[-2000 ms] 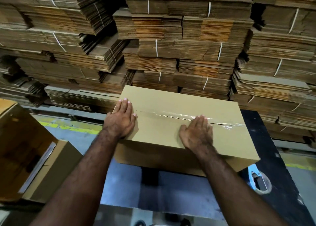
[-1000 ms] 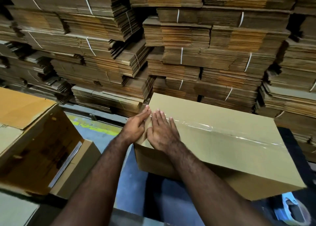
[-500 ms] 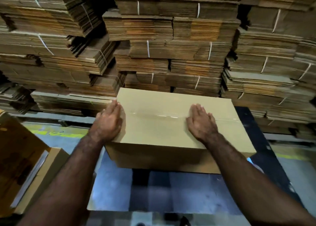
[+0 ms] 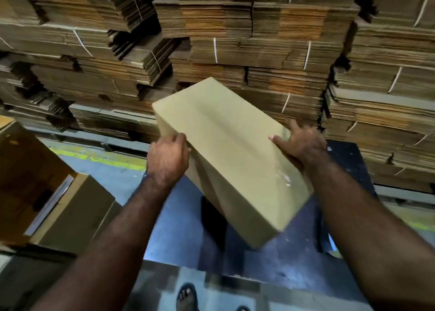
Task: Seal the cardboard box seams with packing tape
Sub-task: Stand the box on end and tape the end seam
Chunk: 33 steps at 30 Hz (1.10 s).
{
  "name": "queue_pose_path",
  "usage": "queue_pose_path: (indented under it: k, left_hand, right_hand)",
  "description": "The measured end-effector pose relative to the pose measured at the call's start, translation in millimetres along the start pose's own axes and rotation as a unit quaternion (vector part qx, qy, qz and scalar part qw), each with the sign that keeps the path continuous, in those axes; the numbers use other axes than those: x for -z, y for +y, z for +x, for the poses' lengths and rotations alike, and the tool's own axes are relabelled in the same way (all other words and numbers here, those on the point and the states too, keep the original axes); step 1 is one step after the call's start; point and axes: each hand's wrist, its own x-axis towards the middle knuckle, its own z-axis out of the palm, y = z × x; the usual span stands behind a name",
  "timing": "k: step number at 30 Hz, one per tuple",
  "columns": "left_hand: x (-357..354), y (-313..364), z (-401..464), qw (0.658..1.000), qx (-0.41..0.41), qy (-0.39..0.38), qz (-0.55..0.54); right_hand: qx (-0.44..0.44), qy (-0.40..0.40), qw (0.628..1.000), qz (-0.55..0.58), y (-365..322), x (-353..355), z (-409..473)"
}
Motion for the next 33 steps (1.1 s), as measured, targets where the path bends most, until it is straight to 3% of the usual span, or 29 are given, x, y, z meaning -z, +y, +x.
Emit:
queue_pose_path:
  k: [2, 3, 5, 7, 11, 13, 15, 17, 19, 21, 23, 25, 29, 33]
  left_hand:
    - [-10.4, 22.1, 0.0, 0.977, 0.128, -0.035, -0.167]
    - [-17.5, 35.1, -0.4, 0.961, 0.153, -0.049, -0.224]
    - [-28.8, 53.1, 3.5, 0.948, 0.173, -0.067, -0.258]
    - [-30.8, 63.2, 9.9, 0.957, 0.169, -0.094, -0.218]
    - [-23.5, 79.6, 21.2, 0.961, 0.128, -0.156, -0.189]
    - [-17.2, 97.1, 13.9, 0.965, 0.11, -0.175, -0.162]
    - [-7.9, 120.8, -7.6, 0.979, 0.079, -0.153, -0.104]
    - [-0.3, 149.3, -39.9, 0.99, -0.014, -0.109, -0.091]
    - [-0.4, 176.4, -74.4, 0.979, -0.126, -0.138, -0.086]
    - [-7.4, 192.1, -100.4, 0.963, -0.194, -0.188, -0.016]
    - [-19.3, 191.9, -111.0, 0.954, -0.223, -0.188, 0.064]
    - [-26.2, 186.0, -112.4, 0.951, -0.24, -0.162, 0.11]
    - [-34.9, 169.5, -106.7, 0.949, -0.247, -0.153, 0.126]
    - [-34.0, 158.0, -89.3, 0.948, -0.238, -0.18, 0.113]
  right_hand:
    - [-0.001, -0.006, 1.0, 0.027, 5.7, -3.0, -14.8]
    - [0.002, -0.014, 0.999, 0.033, 8.0, -4.4, -21.5]
    - [0.001, -0.016, 0.999, 0.036, 14.2, -4.8, -34.7]
    - [-0.005, -0.016, 0.999, 0.043, 23.2, -4.0, -50.7]
    - [-0.002, 0.004, 0.996, 0.091, 53.9, -17.4, -82.6]
    - [0.02, 0.009, 0.981, 0.193, 76.9, -23.5, -97.5]
    - [0.022, 0.026, 0.925, 0.379, 105.3, -38.3, -111.1]
    - [-0.036, 0.106, 0.886, 0.449, 137.4, -66.3, -124.4]
    - [-0.112, 0.135, 0.907, 0.382, 166.7, -103.8, -130.4]
    - [-0.163, 0.052, 0.937, 0.306, 186.2, -143.8, -134.4]
    - [-0.141, -0.014, 0.96, 0.241, 192.3, -176.5, -137.9]
    - [-0.112, -0.028, 0.976, 0.186, 191.5, -201.0, -135.9]
    - [-0.149, -0.018, 0.973, 0.172, 185.1, -225.2, -116.7]
    - [-0.231, -0.009, 0.929, 0.29, 186.8, -227.4, -104.8]
